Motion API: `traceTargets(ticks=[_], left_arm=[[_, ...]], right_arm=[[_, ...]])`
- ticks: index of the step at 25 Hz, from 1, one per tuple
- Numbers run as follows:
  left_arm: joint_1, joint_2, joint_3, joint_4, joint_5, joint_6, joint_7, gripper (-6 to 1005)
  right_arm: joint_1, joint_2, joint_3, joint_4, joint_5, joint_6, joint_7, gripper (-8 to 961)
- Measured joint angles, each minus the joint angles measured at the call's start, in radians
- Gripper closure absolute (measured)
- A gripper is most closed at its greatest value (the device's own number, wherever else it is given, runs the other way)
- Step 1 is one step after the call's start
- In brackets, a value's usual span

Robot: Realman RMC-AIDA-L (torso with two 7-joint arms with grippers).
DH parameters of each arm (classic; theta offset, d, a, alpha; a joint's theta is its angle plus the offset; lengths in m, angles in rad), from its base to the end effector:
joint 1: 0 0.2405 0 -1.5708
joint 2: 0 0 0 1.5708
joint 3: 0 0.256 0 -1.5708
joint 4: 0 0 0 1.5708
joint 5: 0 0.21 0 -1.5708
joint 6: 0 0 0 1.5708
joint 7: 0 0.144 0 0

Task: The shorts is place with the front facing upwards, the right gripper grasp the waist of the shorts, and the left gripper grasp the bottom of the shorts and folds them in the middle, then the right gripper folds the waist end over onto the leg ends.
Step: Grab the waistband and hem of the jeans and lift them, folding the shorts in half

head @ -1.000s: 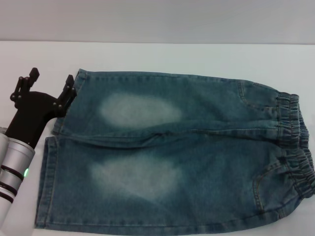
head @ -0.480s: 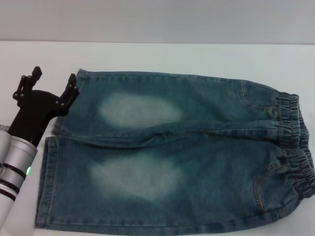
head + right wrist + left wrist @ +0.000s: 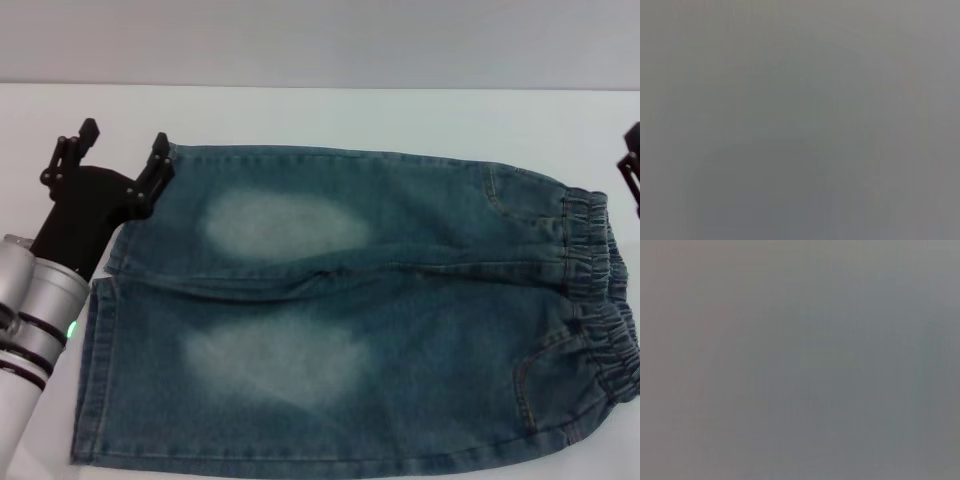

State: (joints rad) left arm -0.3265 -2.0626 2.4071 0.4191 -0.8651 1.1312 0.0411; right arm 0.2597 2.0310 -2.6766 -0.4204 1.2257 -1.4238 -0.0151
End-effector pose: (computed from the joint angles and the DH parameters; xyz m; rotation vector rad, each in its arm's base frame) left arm -0.2954 0.3105 -0.0453 -1.6915 -0.4626 -0.7269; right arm 0.3134 0.2714 -0.0151 -1.4746 0.4716 0.8521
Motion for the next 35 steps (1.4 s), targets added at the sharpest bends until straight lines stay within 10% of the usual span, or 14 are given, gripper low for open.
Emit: traceTargets(ticks=[8,13,20,29,35], left_arm=[[-0.013,0.011,-0.013,0.063,0.000,-0.092,0.001,177],[-0.008,0.062,-0.111,0.237,0.001,-0.353,0.002,177],[0.067,0.109,-0.345,0.590,0.181,-0.867,0.003,178],[0.117,0.045,-0.667,1.040,0.342,-1.700,0.060,177],[0.161,0.005,-0.750,1.222,0.352,-1.947,0.138,176]], right_arm=[[0.031,-0.140,0.082,-0.283,-0.017,0.294,-0.029,146],[-0.014,-0.169,0.320,-0.532,-0.095,0.644,-0.214,145],[-0.105,-0.097,0.811,-0.871,-0.153,1.418,-0.323,145],[-0.132,0.024,1.238,-1.070,-0.172,2.164,-0.286,146],[-0.136,0.034,1.410,-1.120,-0.175,2.424,-0.269,149]])
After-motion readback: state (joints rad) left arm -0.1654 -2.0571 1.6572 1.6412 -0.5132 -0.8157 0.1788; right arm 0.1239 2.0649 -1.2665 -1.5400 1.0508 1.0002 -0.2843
